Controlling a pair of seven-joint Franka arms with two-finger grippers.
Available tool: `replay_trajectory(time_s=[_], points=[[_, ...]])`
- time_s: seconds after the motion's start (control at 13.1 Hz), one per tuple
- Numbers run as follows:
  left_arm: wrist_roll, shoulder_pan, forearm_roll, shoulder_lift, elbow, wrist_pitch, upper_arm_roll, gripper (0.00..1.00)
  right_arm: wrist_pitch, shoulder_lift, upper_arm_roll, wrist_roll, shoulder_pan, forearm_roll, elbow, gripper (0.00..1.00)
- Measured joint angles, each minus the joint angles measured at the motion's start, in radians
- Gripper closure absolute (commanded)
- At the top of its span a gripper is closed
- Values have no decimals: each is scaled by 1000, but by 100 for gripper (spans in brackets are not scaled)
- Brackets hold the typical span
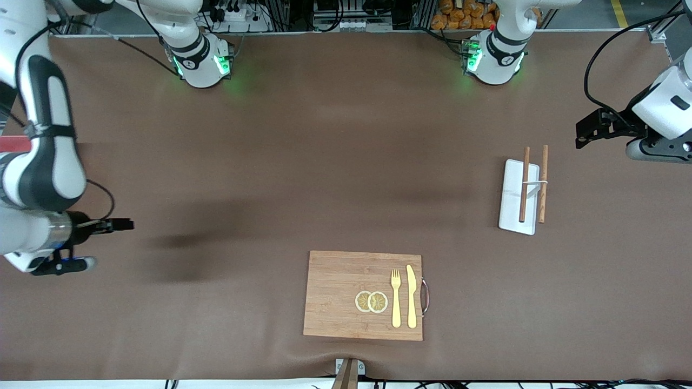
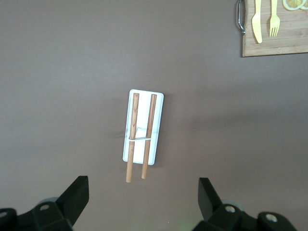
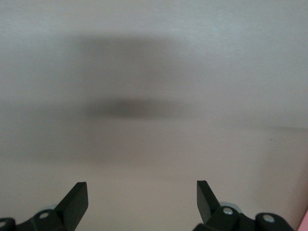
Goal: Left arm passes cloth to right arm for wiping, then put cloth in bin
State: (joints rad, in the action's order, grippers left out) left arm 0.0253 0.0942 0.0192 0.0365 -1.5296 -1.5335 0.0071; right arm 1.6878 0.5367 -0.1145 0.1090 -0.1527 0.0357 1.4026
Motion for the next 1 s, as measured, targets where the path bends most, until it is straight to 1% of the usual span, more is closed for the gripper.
replay_trajectory(time_s=[0.23, 0.38, 0.54, 0.69, 0.84, 1.0], points=[[-1, -22, 0, 2, 0, 0, 2, 0, 32, -152, 1, -79, 23, 0, 142, 0], [-1, -29, 0, 2, 0, -1, 4, 0, 27, -267, 6, -112, 21, -6, 207, 0], [-16, -29, 0, 3, 1, -1, 1, 0, 1, -375, 17, -121, 5, -73, 236, 0], [-65, -28, 0, 3, 2, -1, -3, 0, -38, -463, 21, -121, -17, -112, 254, 0], [-72, -28, 0, 3, 2, -1, -5, 0, -39, -505, 21, -121, -19, -119, 274, 0], [-72, -28, 0, 3, 3, -1, -5, 0, -26, -510, 19, -121, -19, -120, 268, 0]])
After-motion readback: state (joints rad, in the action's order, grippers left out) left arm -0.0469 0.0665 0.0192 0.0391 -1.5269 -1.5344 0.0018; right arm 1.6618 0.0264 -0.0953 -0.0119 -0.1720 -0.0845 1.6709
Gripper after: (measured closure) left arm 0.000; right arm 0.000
